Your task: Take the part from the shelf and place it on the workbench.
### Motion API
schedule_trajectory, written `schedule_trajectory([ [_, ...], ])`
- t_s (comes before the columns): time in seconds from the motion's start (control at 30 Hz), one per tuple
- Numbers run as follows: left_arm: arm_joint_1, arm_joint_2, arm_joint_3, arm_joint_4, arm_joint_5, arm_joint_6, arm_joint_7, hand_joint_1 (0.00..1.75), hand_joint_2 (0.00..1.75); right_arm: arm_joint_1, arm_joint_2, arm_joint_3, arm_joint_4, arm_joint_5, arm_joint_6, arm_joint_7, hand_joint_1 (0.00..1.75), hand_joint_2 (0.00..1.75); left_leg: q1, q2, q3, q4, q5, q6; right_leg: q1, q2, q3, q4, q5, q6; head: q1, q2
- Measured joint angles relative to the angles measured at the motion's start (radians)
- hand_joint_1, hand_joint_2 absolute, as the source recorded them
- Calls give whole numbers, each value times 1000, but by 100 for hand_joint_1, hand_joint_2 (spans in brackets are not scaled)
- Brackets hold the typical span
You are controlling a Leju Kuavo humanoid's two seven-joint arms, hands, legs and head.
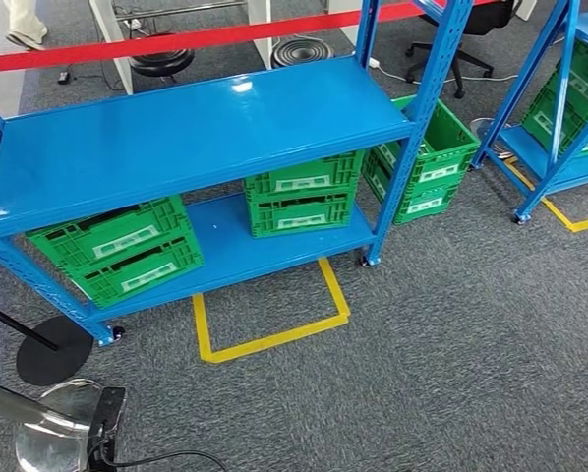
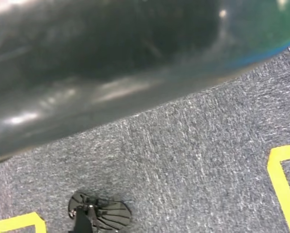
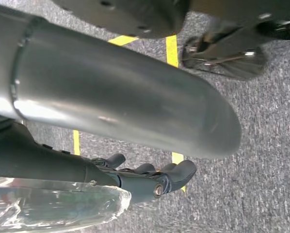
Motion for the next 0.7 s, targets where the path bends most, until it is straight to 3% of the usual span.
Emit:
schedule_trajectory([
  [0.1, 0, 0, 4, 0, 0, -1, -1, 0, 0, 1, 0, 0, 0, 0, 0, 0, 0, 0, 4, -1, 43, 1, -37, -15, -5, -6, 31, -174, 133, 2, 5, 0],
  [0.17, -2, 1, 6, 0, 0, -2, -2, 0, 0, 1, 0, 0, 1, 0, 1, 0, 0, 0, 1, -1, 52, -3, -51, -28, -5, -7, 42, -229, 179, -13, 8, 0],
  [0.23, -4, 1, 7, 0, -1, -2, -3, 0, 0, 1, 0, 0, 0, 0, 2, 1, 0, 0, -1, 0, 59, -10, -51, -38, -4, -4, 50, -234, 172, -34, 6, 0],
  [0.3, -6, -1, 7, 0, -1, -2, -4, 0, 0, 3, 0, 0, 0, 0, 1, 0, 0, 0, -1, 0, 39, 38, -42, -43, -7, -2, 67, -242, 167, -45, 4, 0],
  [0.37, -8, -2, 7, 0, -1, -3, -4, 0, 0, 2, 0, 0, 0, 0, 1, 0, 0, 0, -3, 0, -33, 160, -61, -44, -6, 0, 90, -254, 158, -55, 2, 0],
  [0.43, -5, -2, 8, 0, -1, -3, -4, 0, 0, 4, 0, 0, 0, 0, 1, 0, 0, 0, -6, 0, -114, 268, -123, -44, -4, 3, 114, -262, 142, -60, 1, 0],
  [0.47, -3, -2, 8, 0, -1, -3, -4, 0, 0, 5, 0, 0, 0, 0, 1, 0, 0, 0, -7, 0, -139, 285, -144, -43, -3, 5, 128, -264, 133, -62, 1, 0],
  [0.5, -2, -3, 8, 0, -1, -3, -4, 0, 0, 5, 0, 0, 0, 0, 1, 1, 0, 0, -8, 0, -151, 273, -142, -42, -2, 7, 142, -265, 124, -62, 1, 0],
  [0.53, -1, -3, 8, 0, -1, -3, -4, 0, 0, 5, 0, 0, 0, 0, 2, 1, 0, 0, -9, 0, -151, 235, -113, -39, -1, 9, 157, -265, 114, -61, 1, 0],
  [0.63, 0, -2, 9, 0, -1, -3, -4, 0, 0, 2, 0, 0, 1, 0, 2, 1, 0, 0, -15, 0, -131, 62, 40, -25, 1, 14, 185, -266, 82, -52, 0, 0],
  [0.67, 1, -2, 9, 1, -1, -2, -4, 0, 0, 1, 0, 0, 1, 0, 2, 1, 0, 0, -18, 0, -128, 25, 67, -21, 3, 16, 192, -268, 74, -46, 0, 0],
  [0.7, 1, -2, 9, 1, -1, -2, -4, 0, 0, 0, 0, 0, 1, 0, 2, 1, 0, 0, -19, 0, -127, 5, 72, -18, 4, 17, 202, -270, 71, -39, 0, 0],
])
